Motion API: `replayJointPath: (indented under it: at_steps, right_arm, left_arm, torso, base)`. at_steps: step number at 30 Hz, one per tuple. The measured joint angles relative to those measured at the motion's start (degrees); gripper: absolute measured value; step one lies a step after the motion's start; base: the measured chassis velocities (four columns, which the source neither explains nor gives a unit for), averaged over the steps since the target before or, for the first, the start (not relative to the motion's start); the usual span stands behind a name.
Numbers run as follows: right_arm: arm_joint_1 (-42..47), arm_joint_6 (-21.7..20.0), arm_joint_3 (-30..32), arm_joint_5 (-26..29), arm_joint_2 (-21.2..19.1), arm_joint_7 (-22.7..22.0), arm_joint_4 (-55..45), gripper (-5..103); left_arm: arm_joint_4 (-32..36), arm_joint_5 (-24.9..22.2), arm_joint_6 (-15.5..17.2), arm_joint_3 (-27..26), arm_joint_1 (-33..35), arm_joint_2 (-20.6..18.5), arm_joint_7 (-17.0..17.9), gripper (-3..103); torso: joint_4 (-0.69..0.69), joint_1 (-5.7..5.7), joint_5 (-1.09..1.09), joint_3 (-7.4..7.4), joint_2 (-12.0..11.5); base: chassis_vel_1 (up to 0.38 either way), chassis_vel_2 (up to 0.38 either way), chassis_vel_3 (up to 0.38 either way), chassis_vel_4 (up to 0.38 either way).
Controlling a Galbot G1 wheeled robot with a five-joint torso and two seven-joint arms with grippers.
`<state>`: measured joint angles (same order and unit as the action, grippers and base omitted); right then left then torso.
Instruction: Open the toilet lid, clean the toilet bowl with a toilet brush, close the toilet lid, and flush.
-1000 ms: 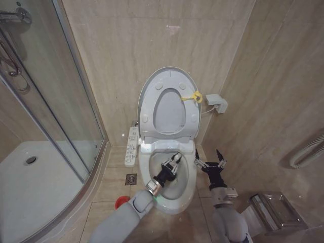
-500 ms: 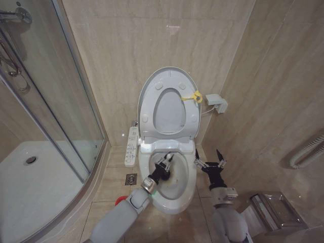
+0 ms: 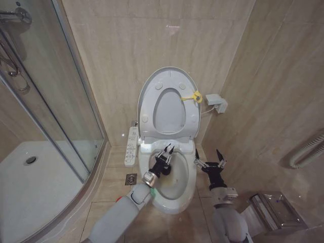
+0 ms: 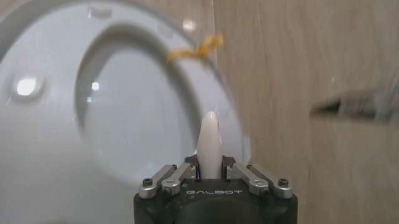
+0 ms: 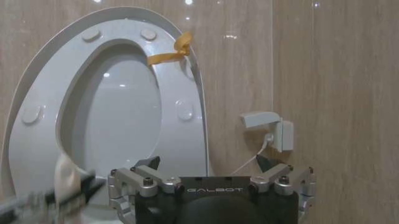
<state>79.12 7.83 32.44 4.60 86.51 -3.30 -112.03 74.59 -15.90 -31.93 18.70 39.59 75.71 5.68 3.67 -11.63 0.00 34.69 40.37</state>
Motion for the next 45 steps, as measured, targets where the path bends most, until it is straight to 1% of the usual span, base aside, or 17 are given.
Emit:
replayJointPath:
  at_steps: [1,4,5,9,16,21,24,27,29,32,33,35,36,39,40,43,45]
  right_arm:
    - [0.0,0.0,0.0,0.0,0.0,0.0,0.0,100]
    - [0.0,0.0,0.0,0.0,0.0,0.0,0.0,100]
    - [0.0,0.0,0.0,0.0,0.0,0.0,0.0,100]
    - [0.0,0.0,0.0,0.0,0.0,0.0,0.0,100]
    - [0.0,0.0,0.0,0.0,0.0,0.0,0.0,100]
    - [0.0,0.0,0.0,0.0,0.0,0.0,0.0,100]
    - [0.0,0.0,0.0,0.0,0.0,0.0,0.0,100]
    - [0.0,0.0,0.0,0.0,0.0,0.0,0.0,100]
    - [0.0,0.0,0.0,0.0,0.0,0.0,0.0,100]
    - [0.0,0.0,0.0,0.0,0.0,0.0,0.0,100]
    - [0.0,0.0,0.0,0.0,0.0,0.0,0.0,100]
    - [0.0,0.0,0.0,0.0,0.0,0.0,0.0,100]
    - [0.0,0.0,0.0,0.0,0.0,0.0,0.0,100]
    - [0.0,0.0,0.0,0.0,0.0,0.0,0.0,100]
    - [0.0,0.0,0.0,0.0,0.0,0.0,0.0,100]
    - [0.0,0.0,0.0,0.0,0.0,0.0,0.0,100]
    - [0.0,0.0,0.0,0.0,0.0,0.0,0.0,100]
  left_arm:
    - [0.0,0.0,0.0,0.0,0.0,0.0,0.0,22]
    - [9.7,1.5,3.5,-0.6,2.7,-1.3,2.6,22]
    - [9.7,1.5,3.5,-0.6,2.7,-1.3,2.6,22]
    - [17.5,3.2,5.6,-1.9,6.3,-3.8,4.3,22]
    - [23.0,4.3,6.2,-6.2,9.8,-6.8,5.6,22]
    - [23.1,4.3,6.0,-7.7,10.5,-7.6,5.7,22]
    - [21.2,4.3,5.3,-7.3,10.2,-7.2,5.6,22]
    - [15.9,4.0,3.9,-5.1,8.3,-5.4,5.3,22]
    - [14.2,3.9,3.4,-4.4,7.5,-4.9,5.0,22]
    - [7.8,2.3,1.5,-0.7,4.0,-2.8,2.7,22]
    - [7.8,2.3,1.5,-0.7,4.0,-2.8,2.7,22]
    - [3.3,0.8,0.2,2.1,1.2,-1.3,1.5,22]
    - [3.3,0.8,0.2,2.1,1.2,-1.3,1.5,22]
    - [-2.0,0.1,-1.5,4.7,-1.4,0.7,0.9,22]
    - [-2.0,0.1,-1.5,4.7,-1.4,0.7,0.9,22]
    - [-7.5,-2.0,-2.7,6.6,-3.5,3.5,0.1,22]
    - [-9.1,-2.2,-3.2,6.8,-3.9,4.5,-0.1,22]
  torso:
    - [0.0,0.0,0.0,0.0,0.0]
    - [0.0,0.0,0.0,0.0,0.0]
    - [0.0,0.0,0.0,0.0,0.0]
    - [-0.01,0.0,0.0,0.0,0.0]
    - [-0.01,0.0,-0.01,0.0,0.0]
    - [-0.01,0.0,-0.01,0.0,0.0]
    - [0.0,0.0,-0.01,0.0,0.0]
    - [0.0,0.0,0.0,0.0,0.0]
    - [0.01,0.0,-0.01,0.0,0.0]
    - [0.0,0.0,0.0,0.0,0.0]
    - [0.0,0.0,0.0,0.0,0.0]
    - [0.0,0.0,0.01,0.0,0.0]
    - [0.0,0.0,0.01,0.0,0.0]
    - [0.01,0.0,0.01,0.0,0.0]
    - [0.01,0.0,0.01,0.0,0.0]
    - [-0.01,0.0,0.01,0.0,0.0]
    - [-0.01,0.0,0.01,0.0,0.0]
  base:
    - [0.0,0.0,0.0,0.0]
    - [0.0,0.0,0.0,0.0]
    - [0.0,0.0,0.0,0.0]
    - [0.0,0.0,0.0,0.0]
    - [0.0,0.0,0.0,0.0]
    - [0.0,0.0,0.0,0.0]
    - [0.0,0.0,0.0,0.0]
    - [0.0,0.0,0.0,0.0]
    - [0.0,0.0,0.0,0.0]
    - [0.0,0.0,0.0,0.0]
    - [0.0,0.0,0.0,0.0]
    - [0.0,0.0,0.0,0.0]
    - [0.0,0.0,0.0,0.0]
    - [0.0,0.0,0.0,0.0]
    - [0.0,0.0,0.0,0.0]
    - [0.0,0.0,0.0,0.0]
    - [0.0,0.0,0.0,0.0]
